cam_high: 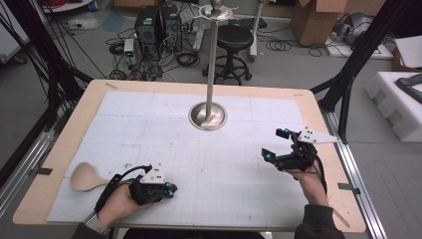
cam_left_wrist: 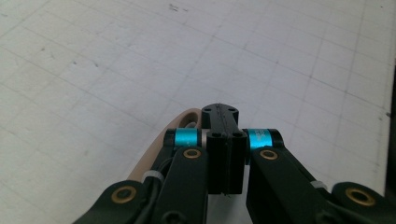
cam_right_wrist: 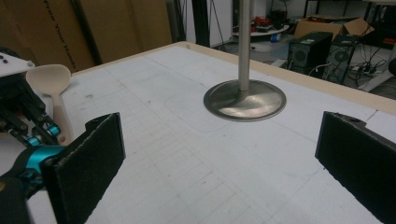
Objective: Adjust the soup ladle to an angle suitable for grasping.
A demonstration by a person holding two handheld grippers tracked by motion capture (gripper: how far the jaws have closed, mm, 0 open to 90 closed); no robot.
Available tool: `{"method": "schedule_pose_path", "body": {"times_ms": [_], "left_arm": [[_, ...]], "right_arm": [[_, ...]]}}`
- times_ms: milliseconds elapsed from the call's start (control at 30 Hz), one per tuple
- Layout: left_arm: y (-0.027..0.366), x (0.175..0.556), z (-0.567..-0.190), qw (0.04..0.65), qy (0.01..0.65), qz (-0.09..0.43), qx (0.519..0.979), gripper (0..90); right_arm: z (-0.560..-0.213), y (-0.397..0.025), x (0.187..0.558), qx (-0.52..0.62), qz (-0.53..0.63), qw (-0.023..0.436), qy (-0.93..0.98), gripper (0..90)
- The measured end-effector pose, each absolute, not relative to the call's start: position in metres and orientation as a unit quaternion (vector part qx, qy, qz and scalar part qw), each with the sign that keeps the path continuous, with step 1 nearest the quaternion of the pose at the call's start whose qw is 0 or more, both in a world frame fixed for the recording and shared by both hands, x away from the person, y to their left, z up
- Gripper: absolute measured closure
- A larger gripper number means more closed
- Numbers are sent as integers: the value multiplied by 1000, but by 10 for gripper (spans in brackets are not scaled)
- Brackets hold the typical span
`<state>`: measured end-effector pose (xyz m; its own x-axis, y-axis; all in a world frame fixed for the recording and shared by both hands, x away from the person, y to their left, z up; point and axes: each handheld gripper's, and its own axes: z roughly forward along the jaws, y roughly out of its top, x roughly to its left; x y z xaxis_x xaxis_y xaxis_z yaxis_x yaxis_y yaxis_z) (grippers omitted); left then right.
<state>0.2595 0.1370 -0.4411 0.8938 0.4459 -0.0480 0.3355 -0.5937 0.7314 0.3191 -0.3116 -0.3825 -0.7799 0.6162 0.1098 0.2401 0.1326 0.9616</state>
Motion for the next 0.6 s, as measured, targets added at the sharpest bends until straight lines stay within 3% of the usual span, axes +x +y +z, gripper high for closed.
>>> {"method": "schedule_pose_path", "body": {"times_ms": [600], "left_arm": [[135, 299, -444, 403, 250, 98, 875, 898]], "right_arm": [[-382, -313, 320, 290, 592, 160, 735, 4]]}}
